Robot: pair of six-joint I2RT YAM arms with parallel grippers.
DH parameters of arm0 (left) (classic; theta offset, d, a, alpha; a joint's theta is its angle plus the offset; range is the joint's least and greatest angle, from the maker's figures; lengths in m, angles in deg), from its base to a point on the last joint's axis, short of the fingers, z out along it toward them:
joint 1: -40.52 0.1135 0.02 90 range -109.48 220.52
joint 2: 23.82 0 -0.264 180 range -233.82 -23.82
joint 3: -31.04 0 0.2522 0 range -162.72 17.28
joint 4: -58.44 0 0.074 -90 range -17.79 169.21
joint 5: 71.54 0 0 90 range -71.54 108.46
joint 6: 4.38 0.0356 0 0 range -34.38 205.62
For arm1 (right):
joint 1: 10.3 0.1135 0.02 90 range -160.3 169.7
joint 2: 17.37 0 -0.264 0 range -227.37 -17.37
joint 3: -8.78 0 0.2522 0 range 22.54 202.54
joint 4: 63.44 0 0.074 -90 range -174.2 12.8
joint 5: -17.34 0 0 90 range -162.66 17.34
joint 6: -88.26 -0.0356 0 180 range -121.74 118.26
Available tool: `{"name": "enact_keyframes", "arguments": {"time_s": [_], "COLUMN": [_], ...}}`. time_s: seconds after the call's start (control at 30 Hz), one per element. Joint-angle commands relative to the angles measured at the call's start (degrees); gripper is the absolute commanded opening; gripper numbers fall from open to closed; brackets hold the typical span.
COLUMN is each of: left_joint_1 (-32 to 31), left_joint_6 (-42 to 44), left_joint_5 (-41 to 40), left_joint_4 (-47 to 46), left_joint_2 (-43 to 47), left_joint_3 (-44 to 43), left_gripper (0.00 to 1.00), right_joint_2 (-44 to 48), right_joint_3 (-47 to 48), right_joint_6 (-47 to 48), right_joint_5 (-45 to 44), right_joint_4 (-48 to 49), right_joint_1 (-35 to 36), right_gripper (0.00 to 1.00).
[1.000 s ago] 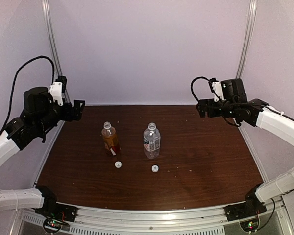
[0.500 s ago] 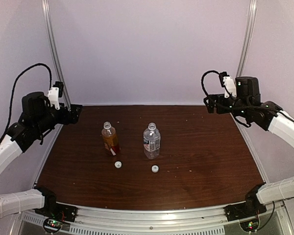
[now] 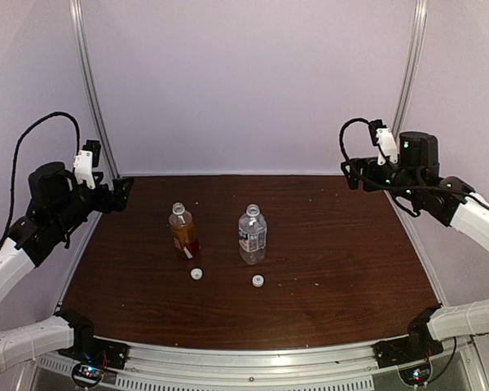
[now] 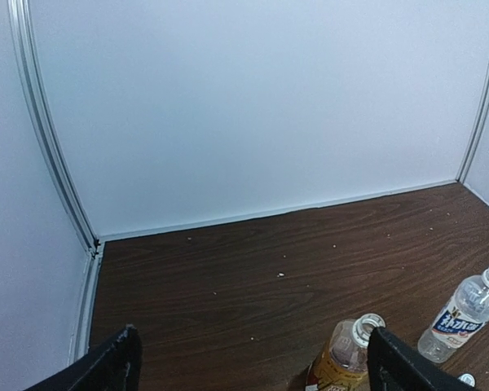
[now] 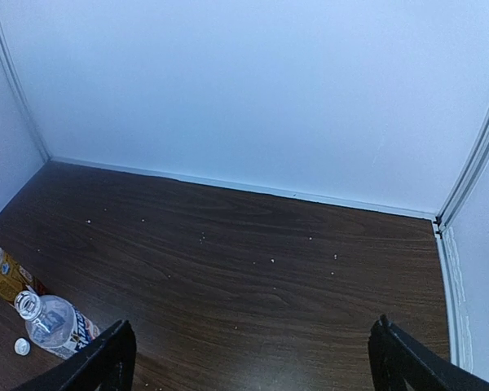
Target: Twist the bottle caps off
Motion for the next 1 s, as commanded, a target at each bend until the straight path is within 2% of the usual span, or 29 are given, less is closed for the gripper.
{"name": "enact_keyframes", "arguments": {"time_s": [0.0,0.97], "left_joint_1": [0.41,0.50], "left_joint_6": [1.44,1.09], "left_joint_5": [-1.13,0.82], "left_joint_4": [-3.11,-2.90], "left_joint_2": [0.57,0.62], "left_joint_3": [-0.20,-0.15], "left_gripper": [0.98,0.98], "right_joint_2": [1.06,1.59], "right_joint_3": [-1.18,-1.27], "right_joint_6": [0.22,0.31], "right_joint_5": [1.48,3.29], "right_joint_4": [2.27,2.06], "right_joint_1": [-0.20,-0.17], "right_gripper": [1.00,1.00]}}
